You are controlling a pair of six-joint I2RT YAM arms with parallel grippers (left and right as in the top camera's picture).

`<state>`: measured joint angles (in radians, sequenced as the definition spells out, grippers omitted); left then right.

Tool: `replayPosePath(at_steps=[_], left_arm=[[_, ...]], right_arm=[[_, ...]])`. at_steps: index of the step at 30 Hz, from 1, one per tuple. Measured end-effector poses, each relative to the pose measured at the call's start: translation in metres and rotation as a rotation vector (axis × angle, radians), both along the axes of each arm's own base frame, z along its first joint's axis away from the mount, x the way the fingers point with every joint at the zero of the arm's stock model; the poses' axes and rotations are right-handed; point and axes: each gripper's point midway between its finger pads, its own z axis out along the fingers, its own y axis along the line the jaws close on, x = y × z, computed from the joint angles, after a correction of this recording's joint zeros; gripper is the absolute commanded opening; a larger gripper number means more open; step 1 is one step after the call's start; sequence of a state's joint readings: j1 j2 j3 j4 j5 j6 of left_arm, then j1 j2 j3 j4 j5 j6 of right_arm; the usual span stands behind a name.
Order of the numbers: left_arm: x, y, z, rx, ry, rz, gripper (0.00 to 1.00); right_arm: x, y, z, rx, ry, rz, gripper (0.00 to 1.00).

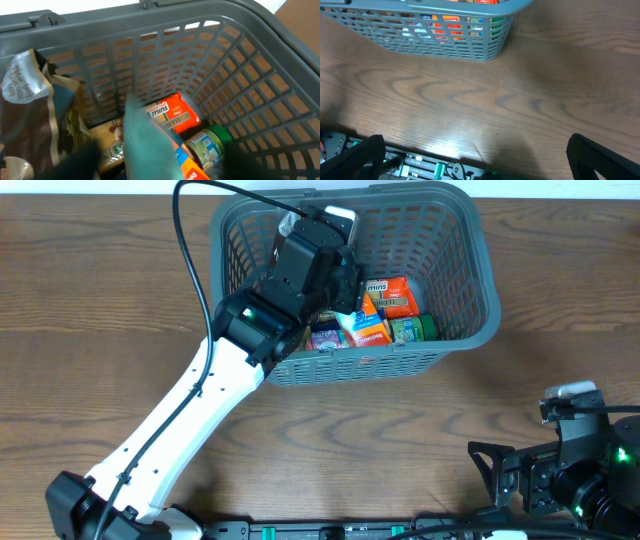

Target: Pack container

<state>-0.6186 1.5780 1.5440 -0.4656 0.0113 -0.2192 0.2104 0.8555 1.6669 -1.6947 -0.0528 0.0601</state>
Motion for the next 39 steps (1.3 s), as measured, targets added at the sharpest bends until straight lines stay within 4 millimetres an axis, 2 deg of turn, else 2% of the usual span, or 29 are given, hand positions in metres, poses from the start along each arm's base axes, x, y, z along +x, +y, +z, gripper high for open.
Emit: replayPosePath(at_steps=[4,7,10,11,14,17,27,30,35,39], left_arm=[[0.007,0.022,0.013,0.023,-0.049,0.101,0.99],[0.012,0.051,0.035,0.025,-0.106,0.194,0.98],[0.015,0.099,0.066,0.003,-0.174,0.313,0.99],[0.016,0.12,0.079,-0.005,-0.201,0.368,0.99],[0.016,0.168,0.103,-0.019,-0.257,0.486,0.99],[0.015,0.195,0.114,-0.019,-0.284,0.558,0.98],[0.017,0.212,0.11,0.078,-0.296,0.597,0.99],[0.012,0.216,0.1,0.124,-0.259,0.594,0.98],[-0.01,0.224,0.065,0.246,-0.114,0.575,0.98],[-0.058,0.238,0.048,0.329,0.014,0.548,0.98]], right_arm=[[0.0,0.0,0.0,0.0,0.0,0.0,0.99],[0.0,0.0,0.0,0.0,0.0,0.0,0.99],[0.0,0.0,0.0,0.0,0.0,0.0,0.99],[0.0,0.0,0.0,0.0,0.0,0.0,0.99],[0.0,0.0,0.0,0.0,0.0,0.0,0.99],[0.0,0.0,0.0,0.0,0.0,0.0,0.99],[0.0,0.0,0.0,0.0,0.0,0.0,0.99],[0.0,0.0,0.0,0.0,0.0,0.0,0.99],[0.0,0.0,0.0,0.0,0.0,0.0,0.99],[0.0,0.0,0.0,0.0,0.0,0.0,0.99]])
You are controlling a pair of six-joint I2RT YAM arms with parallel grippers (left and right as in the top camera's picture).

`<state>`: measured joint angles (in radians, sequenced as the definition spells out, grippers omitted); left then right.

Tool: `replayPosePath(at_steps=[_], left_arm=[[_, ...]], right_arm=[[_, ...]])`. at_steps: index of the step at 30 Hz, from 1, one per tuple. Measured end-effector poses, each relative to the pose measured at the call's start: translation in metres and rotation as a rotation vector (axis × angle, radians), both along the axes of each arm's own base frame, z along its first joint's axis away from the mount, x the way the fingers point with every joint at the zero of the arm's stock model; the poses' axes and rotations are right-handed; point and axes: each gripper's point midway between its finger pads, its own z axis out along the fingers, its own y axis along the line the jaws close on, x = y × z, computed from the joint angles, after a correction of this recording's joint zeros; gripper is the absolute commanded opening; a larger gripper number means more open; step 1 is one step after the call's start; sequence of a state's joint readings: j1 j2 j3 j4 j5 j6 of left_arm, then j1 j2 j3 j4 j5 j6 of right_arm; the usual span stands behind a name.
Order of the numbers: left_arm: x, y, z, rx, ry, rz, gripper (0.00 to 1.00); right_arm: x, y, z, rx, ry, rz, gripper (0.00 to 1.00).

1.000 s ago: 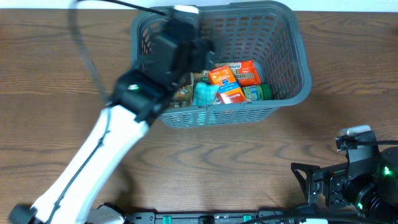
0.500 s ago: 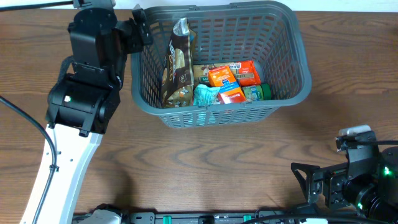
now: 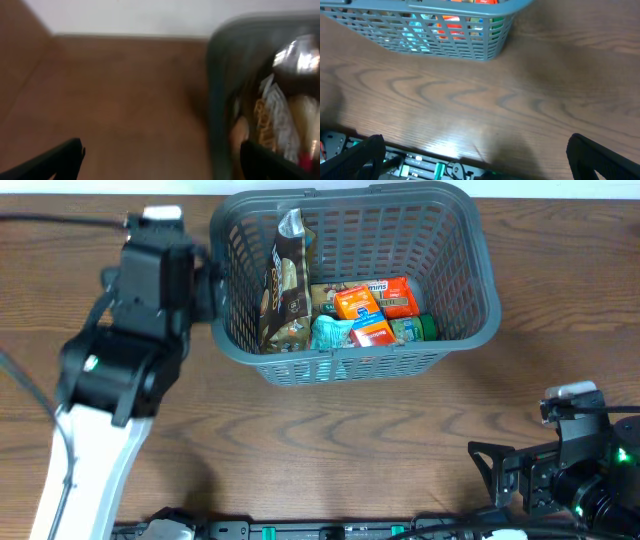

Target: Pack container

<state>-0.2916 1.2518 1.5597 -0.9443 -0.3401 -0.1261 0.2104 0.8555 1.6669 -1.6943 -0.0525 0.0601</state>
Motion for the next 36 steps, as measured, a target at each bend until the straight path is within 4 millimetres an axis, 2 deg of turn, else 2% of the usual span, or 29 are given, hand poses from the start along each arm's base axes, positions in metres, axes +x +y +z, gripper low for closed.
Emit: replayPosePath(at_steps=[5,8,11,13,16,19,22,30,36], left_arm=[[-0.069,0.02,0.02,-0.021,-0.04,0.0,0.98],[-0.107,0.039,0.022,-0.048,-0.115,0.036,0.99],[-0.137,0.057,0.007,-0.068,-0.153,0.098,0.98],[-0.156,0.066,-0.011,-0.08,-0.161,0.138,0.98],[-0.172,0.072,-0.042,-0.103,-0.158,0.182,0.98],[-0.179,0.075,-0.072,-0.134,-0.17,0.211,0.98],[-0.175,0.073,-0.103,-0.177,-0.206,0.218,0.98],[-0.142,0.055,-0.174,-0.269,-0.24,0.151,0.98],[-0.13,0.045,-0.213,-0.3,-0.216,0.106,0.98]], right_arm=[[0.0,0.0,0.0,0.0,0.0,0.0,0.99],[0.0,0.0,0.0,0.0,0.0,0.0,0.99],[0.0,0.0,0.0,0.0,0.0,0.0,0.99],[0.0,0.0,0.0,0.0,0.0,0.0,0.99],[0.0,0.0,0.0,0.0,0.0,0.0,0.99],[0.0,0.0,0.0,0.0,0.001,0.0,0.99],[0.0,0.0,0.0,0.0,0.001,0.0,0.99],[0.0,0.0,0.0,0.0,0.001,0.0,0.99],[0.0,0.0,0.0,0.0,0.0,0.0,0.99]])
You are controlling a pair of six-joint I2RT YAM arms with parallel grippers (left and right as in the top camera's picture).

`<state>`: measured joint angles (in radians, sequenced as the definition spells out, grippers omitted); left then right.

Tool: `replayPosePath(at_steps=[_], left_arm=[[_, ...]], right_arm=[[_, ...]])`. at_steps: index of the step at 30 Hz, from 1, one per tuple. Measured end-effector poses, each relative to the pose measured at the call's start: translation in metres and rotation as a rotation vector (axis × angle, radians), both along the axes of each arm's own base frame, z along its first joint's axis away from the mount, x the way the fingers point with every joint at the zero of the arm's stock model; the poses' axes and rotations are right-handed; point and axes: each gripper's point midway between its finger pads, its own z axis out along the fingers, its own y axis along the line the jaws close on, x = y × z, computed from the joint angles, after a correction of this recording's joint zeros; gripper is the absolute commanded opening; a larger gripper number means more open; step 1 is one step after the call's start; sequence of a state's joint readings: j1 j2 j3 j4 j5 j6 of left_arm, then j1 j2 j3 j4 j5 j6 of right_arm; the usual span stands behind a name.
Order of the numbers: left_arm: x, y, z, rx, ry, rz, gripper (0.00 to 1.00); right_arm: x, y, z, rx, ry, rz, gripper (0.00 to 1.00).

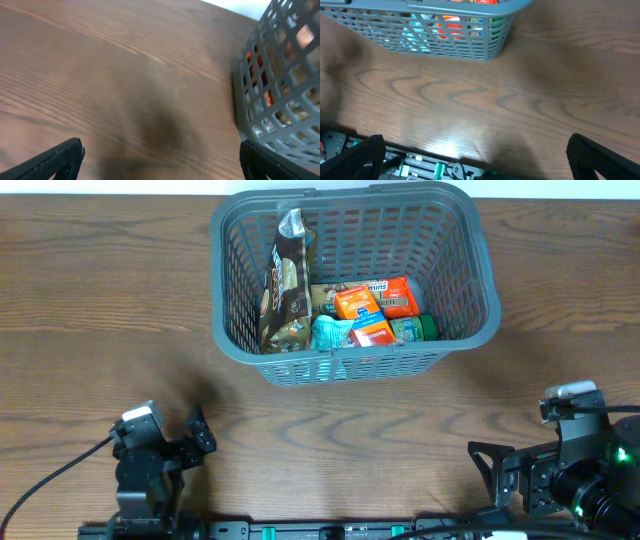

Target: Pack container

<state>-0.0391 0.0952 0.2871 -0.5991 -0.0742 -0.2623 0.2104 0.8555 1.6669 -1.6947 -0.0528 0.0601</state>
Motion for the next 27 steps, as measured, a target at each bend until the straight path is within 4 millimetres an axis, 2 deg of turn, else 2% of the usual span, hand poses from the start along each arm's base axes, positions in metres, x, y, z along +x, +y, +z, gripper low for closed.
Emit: replayPosePath(at_steps=[7,11,27], left_arm=[[0.002,-0.004,-0.035,-0.009,0.019,-0.018,0.98],[0.004,-0.004,-0.03,-0.011,-0.009,-0.021,0.99],[0.004,-0.004,-0.03,-0.011,-0.009,-0.021,0.98]], right_arm=[[0.0,0.0,0.0,0.0,0.0,0.0,0.99],[0.0,0.0,0.0,0.0,0.0,0.0,0.99],[0.0,0.0,0.0,0.0,0.0,0.0,0.99]])
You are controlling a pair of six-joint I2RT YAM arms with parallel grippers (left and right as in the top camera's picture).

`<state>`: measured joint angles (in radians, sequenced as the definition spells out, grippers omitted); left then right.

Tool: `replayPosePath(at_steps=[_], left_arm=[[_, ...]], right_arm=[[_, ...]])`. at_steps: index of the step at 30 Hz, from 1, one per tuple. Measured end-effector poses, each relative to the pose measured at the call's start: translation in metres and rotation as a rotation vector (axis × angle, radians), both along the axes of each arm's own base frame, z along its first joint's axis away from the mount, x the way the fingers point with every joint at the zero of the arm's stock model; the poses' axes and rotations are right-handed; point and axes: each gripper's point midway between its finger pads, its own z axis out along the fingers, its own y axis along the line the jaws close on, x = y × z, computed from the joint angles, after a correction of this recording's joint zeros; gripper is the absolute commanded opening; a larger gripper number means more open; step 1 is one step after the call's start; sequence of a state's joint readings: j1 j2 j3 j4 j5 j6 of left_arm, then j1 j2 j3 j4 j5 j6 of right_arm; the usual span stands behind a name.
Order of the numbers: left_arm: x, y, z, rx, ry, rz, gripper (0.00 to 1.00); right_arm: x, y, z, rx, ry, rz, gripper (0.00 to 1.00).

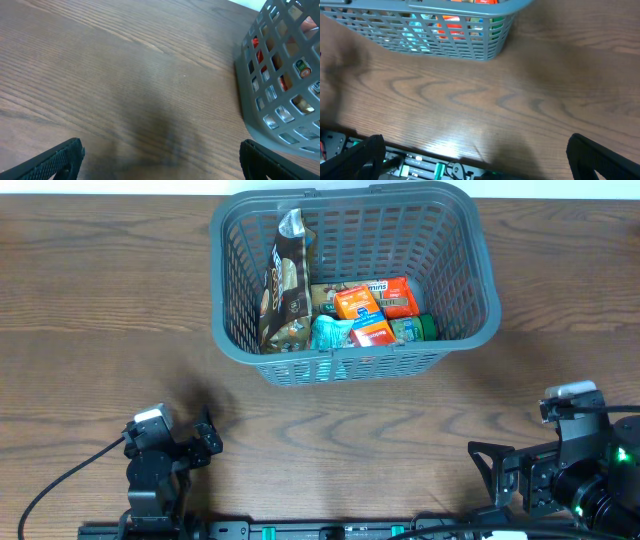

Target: Pack container

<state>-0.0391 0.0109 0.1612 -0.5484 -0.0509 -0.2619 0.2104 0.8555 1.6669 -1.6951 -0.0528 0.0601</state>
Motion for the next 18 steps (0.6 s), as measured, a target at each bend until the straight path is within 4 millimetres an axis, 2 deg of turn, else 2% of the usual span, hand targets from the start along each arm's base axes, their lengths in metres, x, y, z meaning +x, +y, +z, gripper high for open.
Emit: replayPosePath(at_steps=[18], left_arm=[[0.0,0.0,0.0,0.0,0.0,0.0,0.98]], right_arm=[[0.0012,-0.0011,0.0007,-0.026,-0.012,0.022,0.99]])
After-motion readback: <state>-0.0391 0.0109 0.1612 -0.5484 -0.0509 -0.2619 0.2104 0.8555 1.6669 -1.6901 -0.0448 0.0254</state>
